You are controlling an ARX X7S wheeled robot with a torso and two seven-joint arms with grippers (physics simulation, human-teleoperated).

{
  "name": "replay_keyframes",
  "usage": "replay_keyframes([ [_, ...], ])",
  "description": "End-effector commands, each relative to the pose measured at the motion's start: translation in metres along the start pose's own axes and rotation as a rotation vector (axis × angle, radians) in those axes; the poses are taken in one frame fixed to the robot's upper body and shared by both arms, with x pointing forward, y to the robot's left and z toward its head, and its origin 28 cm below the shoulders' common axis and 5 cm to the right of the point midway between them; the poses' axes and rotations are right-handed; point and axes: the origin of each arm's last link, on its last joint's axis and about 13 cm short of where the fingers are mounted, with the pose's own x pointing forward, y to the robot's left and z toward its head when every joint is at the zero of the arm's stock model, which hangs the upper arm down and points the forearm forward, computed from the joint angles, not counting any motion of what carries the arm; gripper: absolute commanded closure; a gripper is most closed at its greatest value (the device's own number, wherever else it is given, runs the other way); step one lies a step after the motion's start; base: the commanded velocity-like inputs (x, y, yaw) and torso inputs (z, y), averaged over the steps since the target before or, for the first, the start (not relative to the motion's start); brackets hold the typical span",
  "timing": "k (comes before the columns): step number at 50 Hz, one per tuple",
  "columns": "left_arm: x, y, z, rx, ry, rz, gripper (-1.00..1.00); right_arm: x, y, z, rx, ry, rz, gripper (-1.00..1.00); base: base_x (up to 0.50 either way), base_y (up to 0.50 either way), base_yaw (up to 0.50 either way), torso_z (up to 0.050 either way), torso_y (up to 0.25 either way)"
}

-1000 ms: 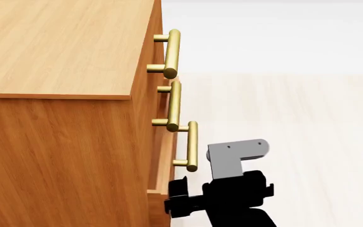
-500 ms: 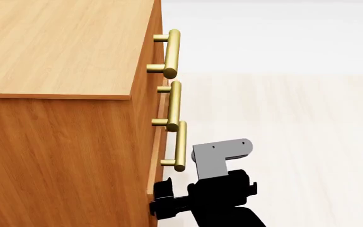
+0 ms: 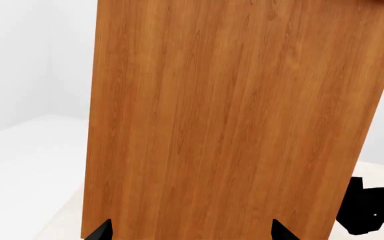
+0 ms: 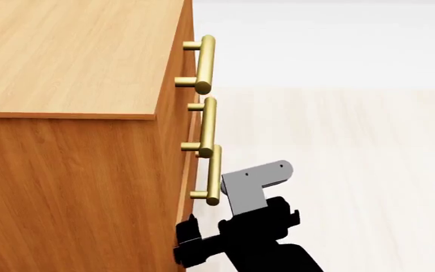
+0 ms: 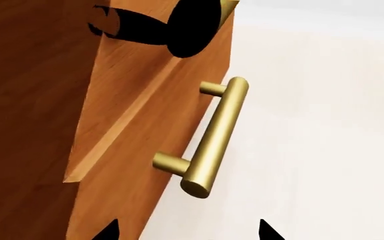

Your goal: Put the bowl in the bottom drawer of the cabinet and close it.

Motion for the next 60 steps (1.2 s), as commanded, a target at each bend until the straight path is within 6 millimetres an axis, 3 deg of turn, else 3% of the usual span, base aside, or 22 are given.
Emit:
replay_keyframes([
  [1, 0.000, 0.000, 0.000, 0.001, 0.000, 0.001, -1.00, -0.003, 0.017, 0.001, 0.139, -0.003, 0.268, -1.00, 0.00, 0.00, 0.00, 0.000, 0.000],
  [8, 0.000, 0.000, 0.000, 0.004, 0.001, 0.002, -1.00, -0.009, 0.001, 0.003, 0.262, 0.016, 0.326, -1.00, 0.00, 0.00, 0.00, 0.000, 0.000],
  [22, 0.000, 0.000, 0.000, 0.003, 0.000, 0.004, -1.00, -0.011, -0.009, 0.005, 0.391, 0.047, 0.371, -1.00, 0.00, 0.00, 0.00, 0.000, 0.000],
  [28, 0.000, 0.000, 0.000, 0.005, -0.003, 0.004, -1.00, -0.016, -0.018, -0.005, 0.171, -0.007, 0.018, -1.00, 0.00, 0.00, 0.00, 0.000, 0.000],
  [32, -0.001, 0.000, 0.000, 0.012, -0.006, 0.004, -1.00, -0.030, -0.023, -0.012, 0.079, -0.004, -0.106, -1.00, 0.00, 0.00, 0.00, 0.000, 0.000],
  [36, -0.002, 0.000, 0.001, 0.013, 0.002, 0.004, -1.00, -0.047, -0.026, -0.010, 0.065, 0.000, -0.124, -1.00, 0.00, 0.00, 0.00, 0.000, 0.000],
  [44, -0.002, -0.002, 0.012, 0.015, -0.009, -0.001, -1.00, -0.060, -0.043, -0.013, 0.067, -0.008, -0.207, -1.00, 0.00, 0.00, 0.00, 0.000, 0.000],
  [53, 0.003, -0.002, 0.030, -0.015, -0.024, -0.021, -1.00, -0.097, -0.052, 0.011, 0.153, -0.188, -0.332, -1.00, 0.00, 0.00, 0.00, 0.000, 0.000],
  [60, 0.010, -0.004, 0.042, 0.008, -0.041, -0.049, -1.00, -0.132, -0.051, 0.032, 0.122, -0.284, -0.401, -1.00, 0.00, 0.00, 0.00, 0.000, 0.000],
])
